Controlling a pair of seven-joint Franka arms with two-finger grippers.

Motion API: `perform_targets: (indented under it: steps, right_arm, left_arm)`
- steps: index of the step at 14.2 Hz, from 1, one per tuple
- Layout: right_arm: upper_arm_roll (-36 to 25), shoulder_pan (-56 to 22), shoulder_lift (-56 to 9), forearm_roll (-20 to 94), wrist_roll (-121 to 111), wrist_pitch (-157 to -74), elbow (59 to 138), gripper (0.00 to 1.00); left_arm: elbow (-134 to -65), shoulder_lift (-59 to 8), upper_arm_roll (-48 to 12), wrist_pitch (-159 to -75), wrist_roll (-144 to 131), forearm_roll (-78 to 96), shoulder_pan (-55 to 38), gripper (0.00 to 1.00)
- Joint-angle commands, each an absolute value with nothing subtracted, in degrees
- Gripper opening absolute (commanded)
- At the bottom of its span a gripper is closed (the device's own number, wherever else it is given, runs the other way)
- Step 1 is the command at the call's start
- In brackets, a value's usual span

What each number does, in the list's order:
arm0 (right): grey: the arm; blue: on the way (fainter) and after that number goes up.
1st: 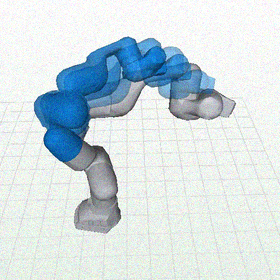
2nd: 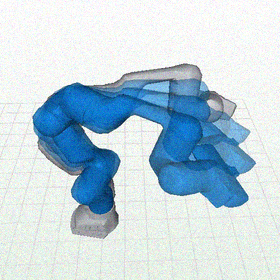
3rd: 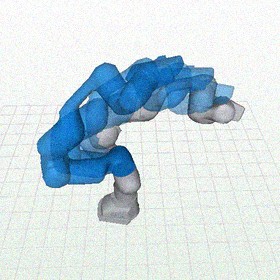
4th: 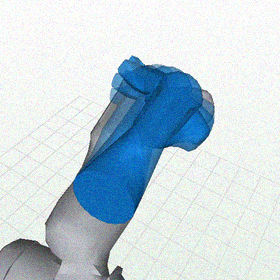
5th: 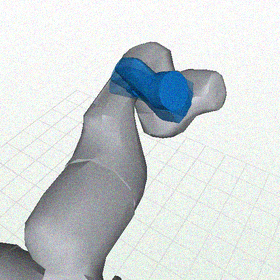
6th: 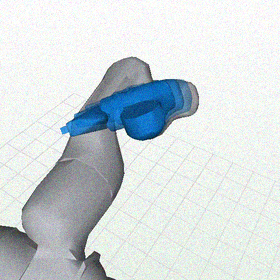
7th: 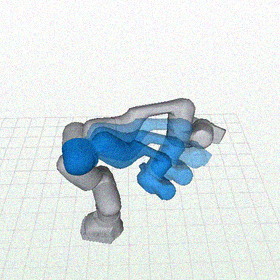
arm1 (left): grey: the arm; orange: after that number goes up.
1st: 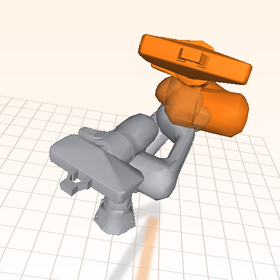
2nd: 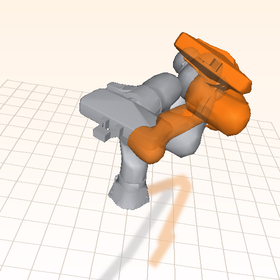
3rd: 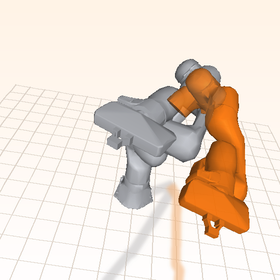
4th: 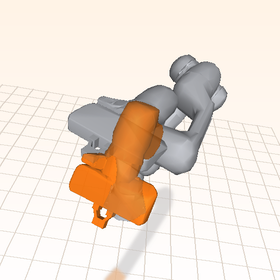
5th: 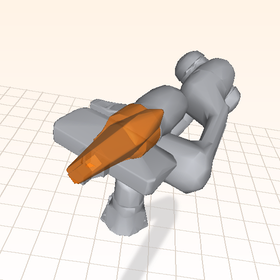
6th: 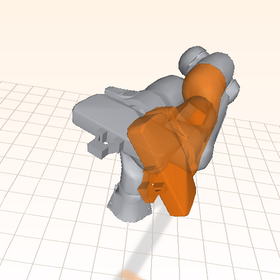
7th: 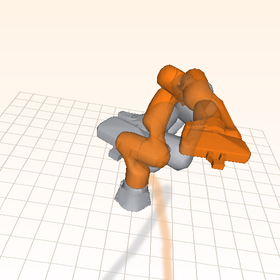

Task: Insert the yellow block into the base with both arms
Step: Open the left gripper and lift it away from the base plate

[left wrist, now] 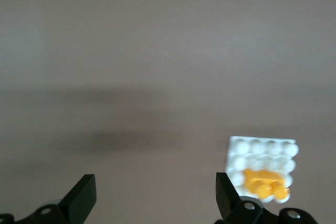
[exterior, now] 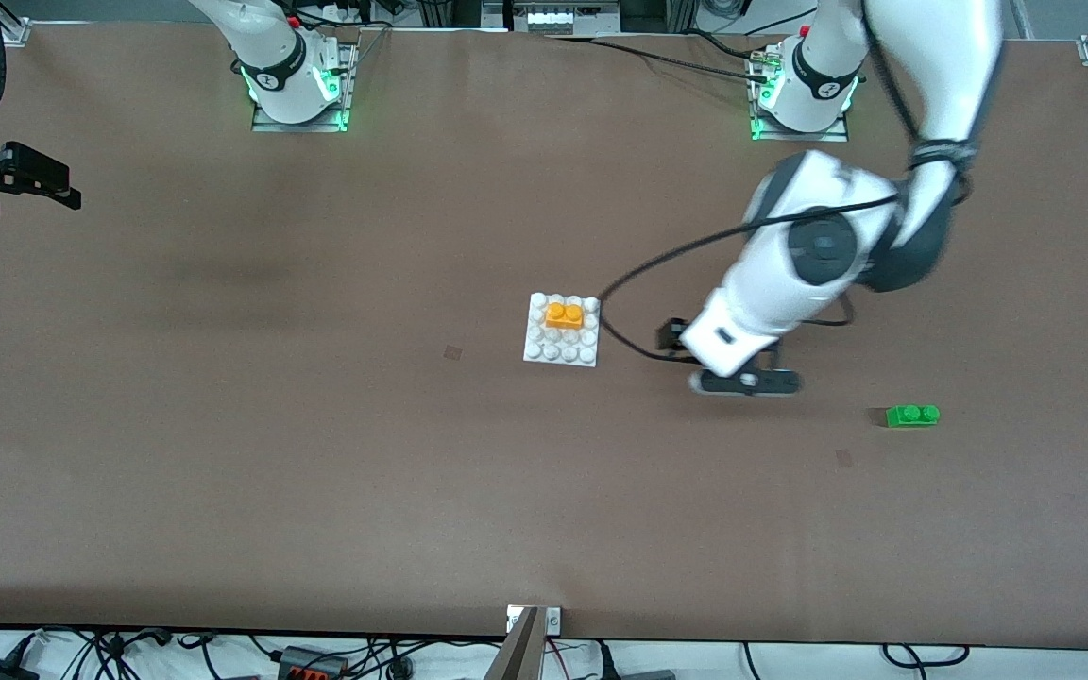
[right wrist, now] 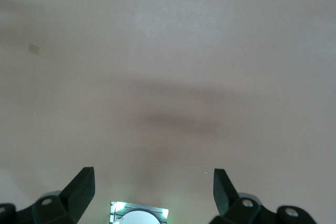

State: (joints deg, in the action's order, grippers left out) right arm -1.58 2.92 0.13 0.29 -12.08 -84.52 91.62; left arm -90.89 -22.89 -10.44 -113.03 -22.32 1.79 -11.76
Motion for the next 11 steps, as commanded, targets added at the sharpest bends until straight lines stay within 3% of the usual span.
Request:
perform_targets:
  steps: [1,8,11]
  right_arm:
    - [-1.49,2.73,1.32,-0.09,-12.48,-83.85,92.37,1.00]
    - [-1.58,2.72,1.32,-0.18,-12.39,-83.76,92.37,1.00]
    - [-1.58,2.72,1.32,-0.26,-12.66,-83.67,92.37,1.00]
  left_arm:
    - [-92.99,-16.45,-11.07,-107.16,-16.54,3.08,-6.00,1.00]
    - [-92.29,-6.25,-13.09,-96.86,-11.07,2.99,5.43,1.00]
    - [-90.71,-5.19,-13.18,-93.35,-10.90,2.37,6.06,1.00]
